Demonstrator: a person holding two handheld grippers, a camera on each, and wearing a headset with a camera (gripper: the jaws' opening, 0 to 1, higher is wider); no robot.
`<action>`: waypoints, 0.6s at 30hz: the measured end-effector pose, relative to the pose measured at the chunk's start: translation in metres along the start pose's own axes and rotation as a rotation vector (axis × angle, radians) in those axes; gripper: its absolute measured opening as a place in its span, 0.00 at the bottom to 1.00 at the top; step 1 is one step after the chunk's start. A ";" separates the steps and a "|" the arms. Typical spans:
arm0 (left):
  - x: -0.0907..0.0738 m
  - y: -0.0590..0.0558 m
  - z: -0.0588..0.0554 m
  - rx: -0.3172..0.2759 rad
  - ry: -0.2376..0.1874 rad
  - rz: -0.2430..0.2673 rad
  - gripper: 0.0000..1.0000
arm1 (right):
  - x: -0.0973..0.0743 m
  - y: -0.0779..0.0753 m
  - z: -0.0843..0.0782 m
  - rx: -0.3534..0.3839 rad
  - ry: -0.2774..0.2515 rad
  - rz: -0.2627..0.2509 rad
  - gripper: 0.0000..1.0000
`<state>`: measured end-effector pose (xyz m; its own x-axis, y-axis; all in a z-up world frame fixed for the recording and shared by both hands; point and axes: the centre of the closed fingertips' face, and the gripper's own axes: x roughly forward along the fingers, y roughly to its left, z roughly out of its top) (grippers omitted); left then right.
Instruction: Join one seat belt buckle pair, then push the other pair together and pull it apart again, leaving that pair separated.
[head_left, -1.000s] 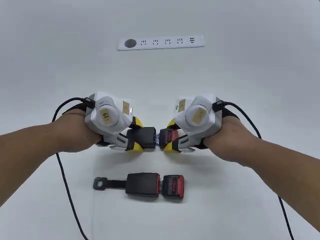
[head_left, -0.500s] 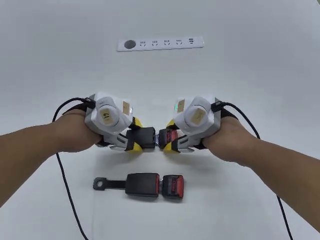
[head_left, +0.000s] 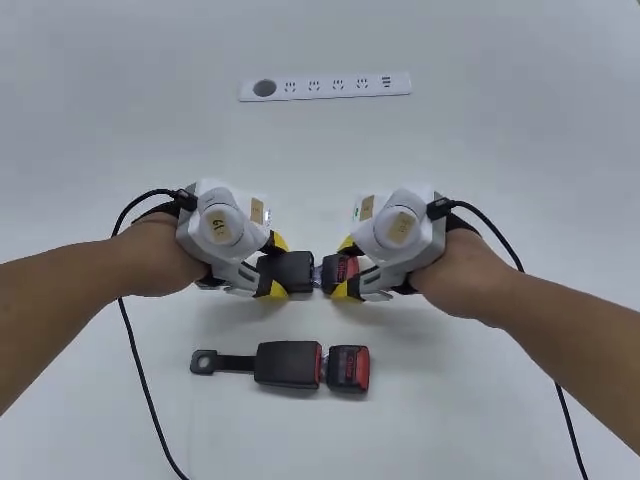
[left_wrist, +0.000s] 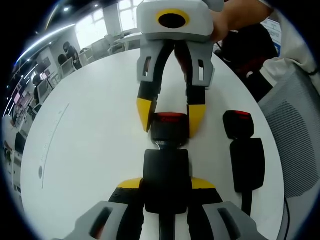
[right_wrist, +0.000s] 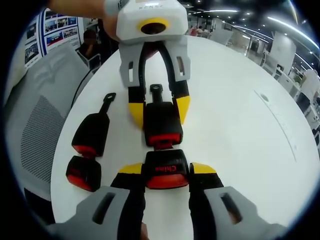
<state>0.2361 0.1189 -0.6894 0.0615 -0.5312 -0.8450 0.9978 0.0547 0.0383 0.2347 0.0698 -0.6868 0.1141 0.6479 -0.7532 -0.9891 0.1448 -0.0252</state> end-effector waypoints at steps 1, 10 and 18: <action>0.000 0.000 0.000 0.000 -0.001 0.002 0.33 | -0.001 -0.001 -0.003 0.002 0.002 -0.001 0.32; 0.000 0.000 0.000 0.002 -0.006 0.001 0.33 | -0.010 -0.001 -0.009 0.024 -0.012 0.014 0.32; 0.000 -0.001 0.001 -0.004 -0.002 -0.003 0.34 | -0.023 -0.002 -0.026 0.020 0.001 0.008 0.33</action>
<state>0.2354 0.1183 -0.6885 0.0590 -0.5329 -0.8441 0.9978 0.0564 0.0342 0.2319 0.0350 -0.6867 0.1062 0.6480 -0.7542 -0.9880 0.1546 -0.0063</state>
